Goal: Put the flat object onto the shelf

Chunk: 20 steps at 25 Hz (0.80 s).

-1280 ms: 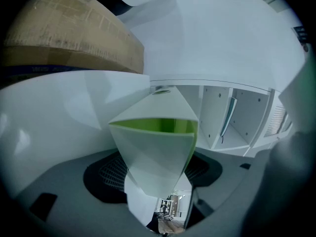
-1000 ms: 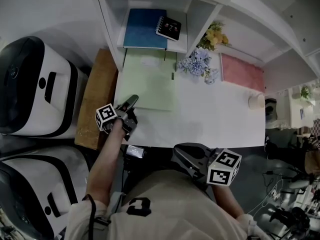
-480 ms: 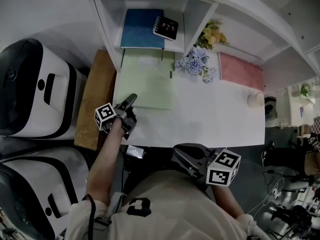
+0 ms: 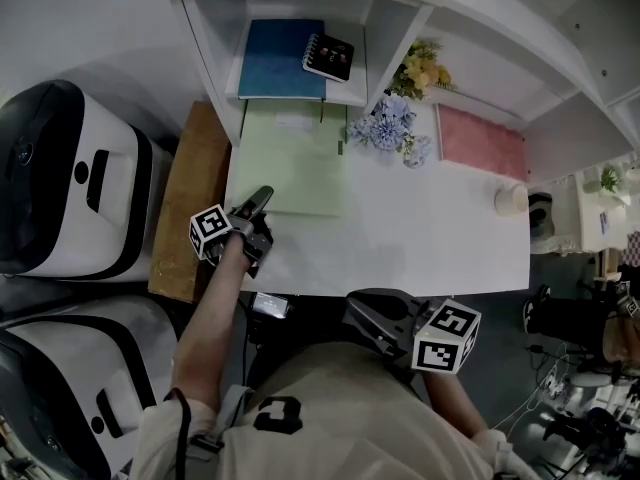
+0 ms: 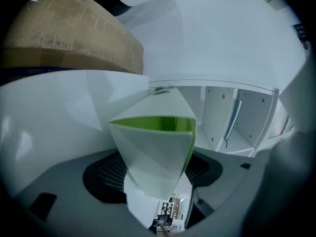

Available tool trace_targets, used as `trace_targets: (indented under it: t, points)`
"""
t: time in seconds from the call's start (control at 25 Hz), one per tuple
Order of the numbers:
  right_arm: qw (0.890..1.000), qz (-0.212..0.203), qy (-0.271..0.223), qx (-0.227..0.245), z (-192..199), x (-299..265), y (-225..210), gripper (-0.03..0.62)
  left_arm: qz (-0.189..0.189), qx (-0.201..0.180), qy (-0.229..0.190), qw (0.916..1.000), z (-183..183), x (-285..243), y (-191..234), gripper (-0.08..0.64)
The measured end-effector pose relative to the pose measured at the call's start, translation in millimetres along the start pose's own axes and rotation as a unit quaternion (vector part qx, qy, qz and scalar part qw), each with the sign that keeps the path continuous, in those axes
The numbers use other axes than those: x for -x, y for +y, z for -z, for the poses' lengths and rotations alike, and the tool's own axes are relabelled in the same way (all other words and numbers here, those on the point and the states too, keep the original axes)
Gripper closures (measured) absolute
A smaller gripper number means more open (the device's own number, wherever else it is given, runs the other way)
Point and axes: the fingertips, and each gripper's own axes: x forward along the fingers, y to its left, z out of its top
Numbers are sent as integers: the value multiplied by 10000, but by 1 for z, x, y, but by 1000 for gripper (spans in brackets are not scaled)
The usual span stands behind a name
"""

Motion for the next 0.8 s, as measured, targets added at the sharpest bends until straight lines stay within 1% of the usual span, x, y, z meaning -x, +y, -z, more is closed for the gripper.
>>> trace_targets:
  t: [0.44,0.8]
  points:
    - [10000,-29,54,-3,-2,-4,-5,571,-7,-6,38,10000,-5,-6,-2,229]
    - [9998,-65,196,25,-2,-6,-3,571,-52,23,50,10000,-7,-8,-3,227]
